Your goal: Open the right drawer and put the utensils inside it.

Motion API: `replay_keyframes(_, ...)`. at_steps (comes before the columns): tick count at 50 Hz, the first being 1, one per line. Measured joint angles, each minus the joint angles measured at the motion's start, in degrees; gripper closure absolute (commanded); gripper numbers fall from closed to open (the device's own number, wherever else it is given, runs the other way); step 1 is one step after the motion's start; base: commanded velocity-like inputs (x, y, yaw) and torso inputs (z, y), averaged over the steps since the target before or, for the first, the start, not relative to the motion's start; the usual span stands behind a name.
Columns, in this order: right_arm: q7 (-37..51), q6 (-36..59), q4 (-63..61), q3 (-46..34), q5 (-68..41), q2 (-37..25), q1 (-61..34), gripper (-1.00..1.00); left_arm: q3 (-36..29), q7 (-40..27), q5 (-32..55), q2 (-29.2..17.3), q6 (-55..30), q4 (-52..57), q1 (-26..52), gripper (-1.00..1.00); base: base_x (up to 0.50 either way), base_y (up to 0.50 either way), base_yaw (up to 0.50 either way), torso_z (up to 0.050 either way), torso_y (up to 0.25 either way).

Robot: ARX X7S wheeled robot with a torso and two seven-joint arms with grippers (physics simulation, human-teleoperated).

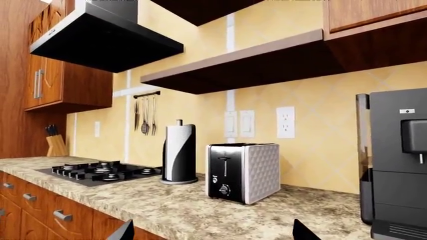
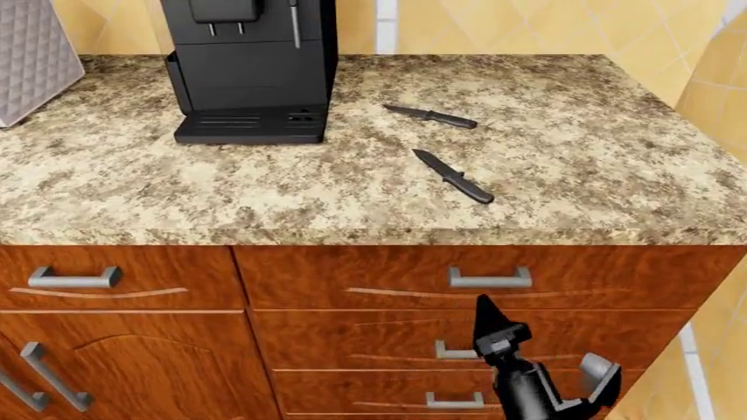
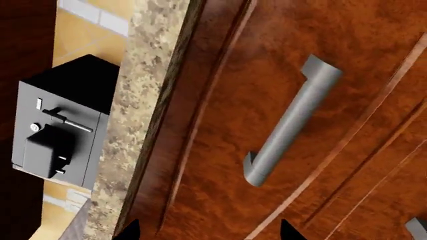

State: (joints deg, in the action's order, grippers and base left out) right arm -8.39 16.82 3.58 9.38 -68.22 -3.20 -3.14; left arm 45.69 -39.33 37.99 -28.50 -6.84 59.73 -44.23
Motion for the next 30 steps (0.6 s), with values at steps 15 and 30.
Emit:
replay_keyframes(15, 1.39, -1.86, 7.82, 2.53, -6.48, -0.06, -4.75, -1.0, -0.07, 0.04, -0.06, 0.27, -0.18, -0.04, 0.22, -1.0, 0.0, 0.0, 0.0, 0.0, 0.0)
replay_keyframes(30, 1.14, -3.5, 20.66, 2.27, -7.97, -0.83, -12.49, -1.0, -1.36, -1.12, -0.73, -0.68, -0.15, -0.06, 0.35, -1.0, 0.0, 0.0, 0.0, 0.0, 0.0)
